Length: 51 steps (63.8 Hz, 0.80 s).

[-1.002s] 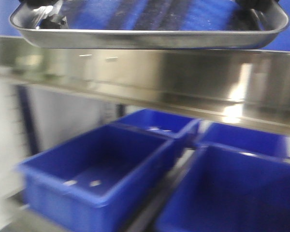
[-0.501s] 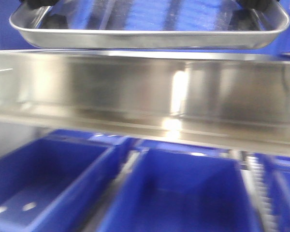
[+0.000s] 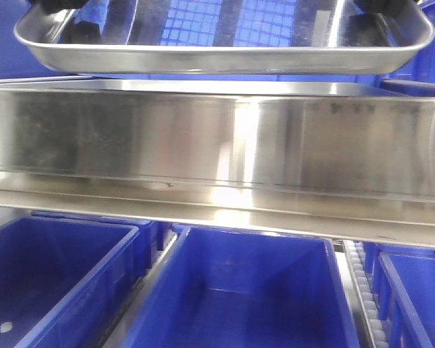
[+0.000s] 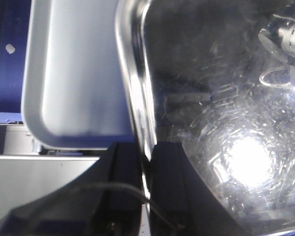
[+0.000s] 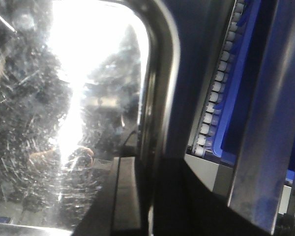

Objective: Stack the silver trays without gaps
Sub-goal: 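Position the held tray above the stack of silver trays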

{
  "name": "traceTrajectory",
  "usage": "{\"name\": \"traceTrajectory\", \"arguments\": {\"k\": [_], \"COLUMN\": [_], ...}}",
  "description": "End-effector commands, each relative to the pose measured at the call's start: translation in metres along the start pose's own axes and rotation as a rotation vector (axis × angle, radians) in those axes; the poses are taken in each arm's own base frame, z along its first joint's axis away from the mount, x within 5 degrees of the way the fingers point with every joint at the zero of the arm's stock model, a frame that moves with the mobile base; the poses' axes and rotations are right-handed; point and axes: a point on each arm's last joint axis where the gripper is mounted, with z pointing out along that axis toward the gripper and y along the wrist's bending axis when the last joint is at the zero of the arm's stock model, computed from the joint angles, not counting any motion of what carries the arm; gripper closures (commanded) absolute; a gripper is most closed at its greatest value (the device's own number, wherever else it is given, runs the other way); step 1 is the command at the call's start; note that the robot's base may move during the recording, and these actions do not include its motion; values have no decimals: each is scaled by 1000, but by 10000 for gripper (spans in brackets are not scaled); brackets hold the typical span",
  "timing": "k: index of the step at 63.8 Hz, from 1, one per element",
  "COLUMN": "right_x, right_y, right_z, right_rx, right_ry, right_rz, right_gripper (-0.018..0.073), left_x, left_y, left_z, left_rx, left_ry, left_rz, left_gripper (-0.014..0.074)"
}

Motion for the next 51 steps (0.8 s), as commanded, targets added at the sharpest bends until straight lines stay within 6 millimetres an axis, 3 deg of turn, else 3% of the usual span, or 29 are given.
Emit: {"name": "traceTrajectory", "arguments": {"k": [1,51], "right_x": [-4,-4], "right_y": [-6,-6], "right_z": [-20,-20], "right_rx": [5,5], "right_ry": [-72,-72], "right_rz": [-22,-22], "right_gripper": [503,503], "left_x": [2,2], "left_y": [6,5], "left_z": [-21,-21], "left_rx": [-12,-11], "left_ry": [-16,-19], "left_rz": [22,22], "left_gripper": [645,645]}}
